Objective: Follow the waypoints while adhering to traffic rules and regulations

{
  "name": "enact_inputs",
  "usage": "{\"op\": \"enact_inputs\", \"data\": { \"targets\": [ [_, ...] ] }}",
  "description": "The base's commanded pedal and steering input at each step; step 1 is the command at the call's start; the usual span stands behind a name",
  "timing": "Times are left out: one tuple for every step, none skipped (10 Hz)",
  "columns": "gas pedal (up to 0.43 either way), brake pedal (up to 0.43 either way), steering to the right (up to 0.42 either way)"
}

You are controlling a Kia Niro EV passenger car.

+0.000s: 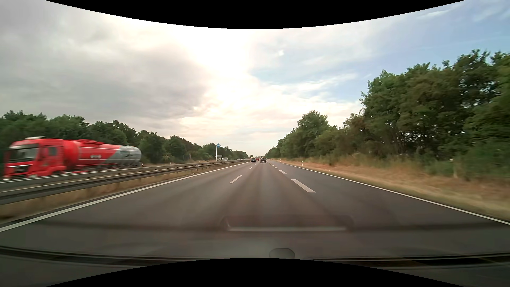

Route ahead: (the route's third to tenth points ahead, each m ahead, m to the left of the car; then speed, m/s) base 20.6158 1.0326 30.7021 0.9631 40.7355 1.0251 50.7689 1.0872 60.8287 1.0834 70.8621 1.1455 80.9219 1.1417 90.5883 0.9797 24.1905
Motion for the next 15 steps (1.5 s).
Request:
{"op": "enact_inputs", "data": {
  "targets": [
    [0.331,0.000,-0.002],
    [0.331,0.000,-0.002],
    [0.331,0.000,-0.002],
    [0.331,0.000,-0.003],
    [0.331,0.000,-0.002],
    [0.331,0.000,-0.002],
    [0.331,0.000,-0.002],
    [0.331,0.000,-0.002],
    [0.331,0.000,-0.002],
    [0.331,0.000,-0.003],
    [0.331,0.000,-0.003],
    [0.331,0.000,-0.004],
    [0.331,0.000,-0.003],
    [0.331,0.000,-0.004],
    [0.331,0.000,-0.004]
  ]
}}
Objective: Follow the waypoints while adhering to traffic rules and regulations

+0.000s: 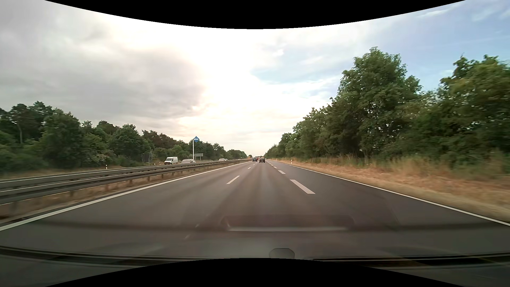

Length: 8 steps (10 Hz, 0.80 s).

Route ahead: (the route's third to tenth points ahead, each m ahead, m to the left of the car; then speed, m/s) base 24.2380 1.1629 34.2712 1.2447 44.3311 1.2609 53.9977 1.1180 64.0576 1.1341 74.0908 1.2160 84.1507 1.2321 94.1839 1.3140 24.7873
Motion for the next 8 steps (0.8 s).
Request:
{"op": "enact_inputs", "data": {
  "targets": [
    [0.331,0.000,-0.004],
    [0.331,0.000,-0.004],
    [0.331,0.000,-0.004],
    [0.331,0.000,-0.004],
    [0.331,0.000,-0.004],
    [0.331,0.000,-0.004],
    [0.331,0.000,-0.004],
    [0.331,0.000,-0.004]
  ]
}}
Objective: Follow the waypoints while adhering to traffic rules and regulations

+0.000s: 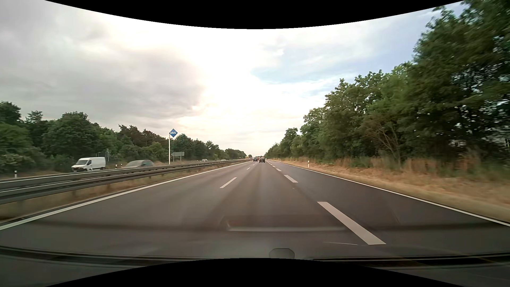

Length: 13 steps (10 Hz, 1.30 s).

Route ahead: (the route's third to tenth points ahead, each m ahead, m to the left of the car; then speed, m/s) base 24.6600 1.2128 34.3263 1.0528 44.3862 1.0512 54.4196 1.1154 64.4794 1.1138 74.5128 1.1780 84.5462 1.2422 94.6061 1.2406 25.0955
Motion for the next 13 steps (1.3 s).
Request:
{"op": "enact_inputs", "data": {
  "targets": [
    [0.331,0.000,-0.004],
    [0.331,0.000,-0.004],
    [0.331,0.000,-0.004],
    [0.331,0.000,-0.004],
    [0.331,0.000,-0.003],
    [0.331,0.000,-0.003],
    [0.331,0.000,-0.003],
    [0.331,0.000,-0.004],
    [0.331,0.000,-0.004],
    [0.331,0.000,-0.004],
    [0.331,0.000,-0.004],
    [0.331,0.000,-0.004],
    [0.331,0.000,-0.005]
  ]
}}
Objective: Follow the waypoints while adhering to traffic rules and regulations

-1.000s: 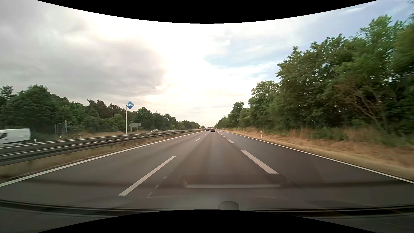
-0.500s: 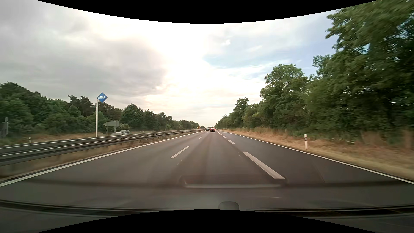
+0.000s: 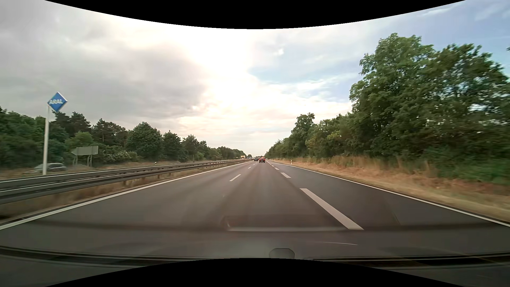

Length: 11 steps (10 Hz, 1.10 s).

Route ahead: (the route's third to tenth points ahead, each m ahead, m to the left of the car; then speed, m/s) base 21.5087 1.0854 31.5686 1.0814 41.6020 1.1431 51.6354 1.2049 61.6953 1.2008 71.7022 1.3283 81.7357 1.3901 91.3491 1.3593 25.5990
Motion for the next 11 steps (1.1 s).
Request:
{"op": "enact_inputs", "data": {
  "targets": [
    [0.331,0.000,-0.007],
    [0.331,0.000,-0.007],
    [0.331,0.000,-0.007],
    [0.331,0.000,-0.006],
    [0.331,0.000,-0.005],
    [0.299,0.000,-0.004],
    [0.268,0.000,-0.003],
    [0.240,0.000,-0.003],
    [0.220,0.000,-0.003],
    [0.197,0.000,-0.003],
    [0.138,0.000,-0.003]
  ]
}}
